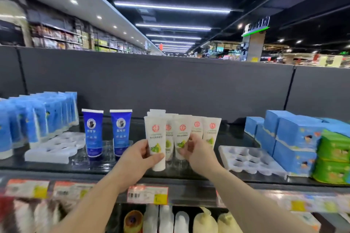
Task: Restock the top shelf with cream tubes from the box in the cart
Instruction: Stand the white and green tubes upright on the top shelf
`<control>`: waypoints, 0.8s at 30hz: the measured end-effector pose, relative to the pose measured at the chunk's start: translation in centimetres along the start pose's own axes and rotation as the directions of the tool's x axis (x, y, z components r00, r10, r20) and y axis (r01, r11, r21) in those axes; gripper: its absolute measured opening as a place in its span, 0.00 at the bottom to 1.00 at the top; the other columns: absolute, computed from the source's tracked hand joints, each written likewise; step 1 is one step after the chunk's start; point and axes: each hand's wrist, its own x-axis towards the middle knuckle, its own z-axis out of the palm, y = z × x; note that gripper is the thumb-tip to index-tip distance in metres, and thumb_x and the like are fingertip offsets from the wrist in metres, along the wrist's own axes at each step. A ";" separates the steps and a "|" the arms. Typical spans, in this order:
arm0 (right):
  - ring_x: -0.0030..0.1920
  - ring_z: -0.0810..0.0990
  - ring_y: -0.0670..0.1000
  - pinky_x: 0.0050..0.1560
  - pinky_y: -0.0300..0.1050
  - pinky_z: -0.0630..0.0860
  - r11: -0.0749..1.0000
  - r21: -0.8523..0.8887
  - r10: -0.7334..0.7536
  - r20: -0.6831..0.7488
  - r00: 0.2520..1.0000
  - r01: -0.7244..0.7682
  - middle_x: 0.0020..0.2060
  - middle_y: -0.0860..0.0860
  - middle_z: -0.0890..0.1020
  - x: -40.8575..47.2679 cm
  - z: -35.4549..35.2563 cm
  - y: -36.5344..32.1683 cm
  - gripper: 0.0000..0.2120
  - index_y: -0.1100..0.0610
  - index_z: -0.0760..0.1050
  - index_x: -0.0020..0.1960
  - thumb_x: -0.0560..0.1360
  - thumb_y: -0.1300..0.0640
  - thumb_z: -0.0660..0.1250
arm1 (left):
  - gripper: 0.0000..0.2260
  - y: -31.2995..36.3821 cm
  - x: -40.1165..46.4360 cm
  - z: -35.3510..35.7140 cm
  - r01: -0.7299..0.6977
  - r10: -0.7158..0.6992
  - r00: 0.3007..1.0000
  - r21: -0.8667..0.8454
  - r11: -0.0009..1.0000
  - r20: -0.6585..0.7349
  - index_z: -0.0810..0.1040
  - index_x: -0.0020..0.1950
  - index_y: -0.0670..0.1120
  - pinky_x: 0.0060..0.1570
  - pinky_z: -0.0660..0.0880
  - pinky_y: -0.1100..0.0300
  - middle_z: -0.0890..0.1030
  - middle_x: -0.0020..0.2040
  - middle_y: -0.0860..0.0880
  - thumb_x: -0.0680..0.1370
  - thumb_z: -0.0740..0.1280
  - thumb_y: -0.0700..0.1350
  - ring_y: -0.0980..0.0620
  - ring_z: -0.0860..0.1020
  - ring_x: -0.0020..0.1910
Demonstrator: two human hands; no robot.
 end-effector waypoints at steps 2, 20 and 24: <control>0.56 0.79 0.47 0.60 0.50 0.77 0.999 -0.032 0.000 0.012 1.000 0.001 0.56 0.42 0.81 0.3 0.1 0.1 0.14 0.46 0.73 0.61 0.77 0.54 0.69 | 0.13 0.1 0.0 -0.1 0.007 -0.007 1.000 -0.005 1.000 -0.002 0.74 0.55 0.59 0.36 0.76 0.71 0.82 0.49 0.62 0.76 0.70 0.43 0.69 0.80 0.46; 0.48 0.78 0.49 0.49 0.43 0.76 0.957 -0.272 0.096 -0.025 0.995 -0.099 0.53 0.47 0.82 -0.3 -1.9 -0.8 0.14 0.53 0.77 0.60 0.77 0.48 0.67 | 0.15 0.2 0.4 0.3 -0.034 0.034 0.999 0.018 0.999 0.002 0.74 0.55 0.61 0.42 0.77 0.66 0.81 0.53 0.61 0.75 0.71 0.44 0.62 0.80 0.53; 0.45 0.79 0.41 0.42 0.34 0.75 0.981 -0.185 -0.041 0.088 0.995 0.057 0.49 0.40 0.81 -1.9 -4.1 -2.0 0.18 0.47 0.75 0.59 0.71 0.48 0.74 | 0.13 1.3 0.8 1.7 -0.077 0.077 0.997 -0.078 0.994 -0.005 0.77 0.56 0.57 0.42 0.79 0.65 0.84 0.51 0.58 0.75 0.71 0.42 0.61 0.82 0.50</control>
